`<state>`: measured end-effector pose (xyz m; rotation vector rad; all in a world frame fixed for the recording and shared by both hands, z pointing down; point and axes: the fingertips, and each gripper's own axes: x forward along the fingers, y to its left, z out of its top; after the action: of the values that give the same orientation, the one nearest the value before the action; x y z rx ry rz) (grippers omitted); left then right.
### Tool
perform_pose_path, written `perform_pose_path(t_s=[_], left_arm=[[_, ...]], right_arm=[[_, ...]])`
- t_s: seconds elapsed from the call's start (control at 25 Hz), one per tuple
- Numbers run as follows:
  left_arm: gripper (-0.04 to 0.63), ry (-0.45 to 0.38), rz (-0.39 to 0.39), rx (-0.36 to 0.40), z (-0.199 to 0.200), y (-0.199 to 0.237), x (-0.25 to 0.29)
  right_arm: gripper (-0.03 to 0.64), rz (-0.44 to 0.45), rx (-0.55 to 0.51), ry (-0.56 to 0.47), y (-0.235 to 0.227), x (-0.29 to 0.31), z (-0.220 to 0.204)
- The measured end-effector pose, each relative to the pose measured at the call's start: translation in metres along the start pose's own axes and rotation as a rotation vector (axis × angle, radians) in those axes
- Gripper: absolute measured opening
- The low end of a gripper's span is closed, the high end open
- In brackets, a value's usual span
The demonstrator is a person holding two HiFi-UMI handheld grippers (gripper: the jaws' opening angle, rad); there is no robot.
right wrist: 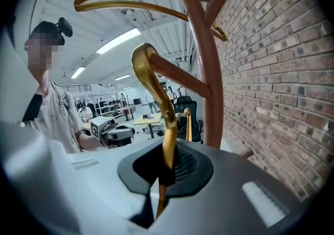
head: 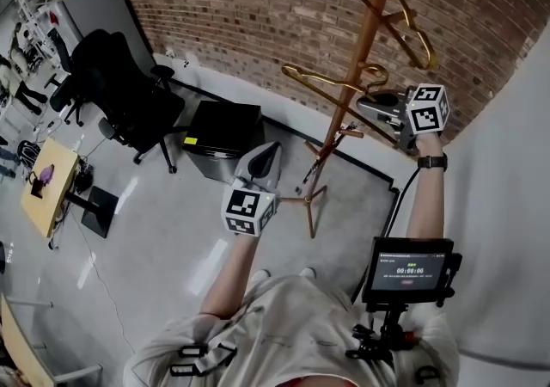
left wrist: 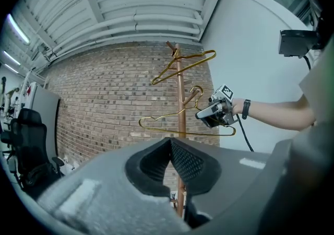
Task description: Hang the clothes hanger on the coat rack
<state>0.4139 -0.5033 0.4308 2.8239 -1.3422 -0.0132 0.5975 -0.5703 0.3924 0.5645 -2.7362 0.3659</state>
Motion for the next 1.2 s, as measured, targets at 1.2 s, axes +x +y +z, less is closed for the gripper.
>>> perform_pose_path(t_s=[1.2], left_arm=[[0.002, 0.014, -0.005, -0.018, -0.015, 0.029, -0.04]], right_arm=[[0.005, 0.461, 0.548, -0.188, 0.025, -0.002, 0.02]])
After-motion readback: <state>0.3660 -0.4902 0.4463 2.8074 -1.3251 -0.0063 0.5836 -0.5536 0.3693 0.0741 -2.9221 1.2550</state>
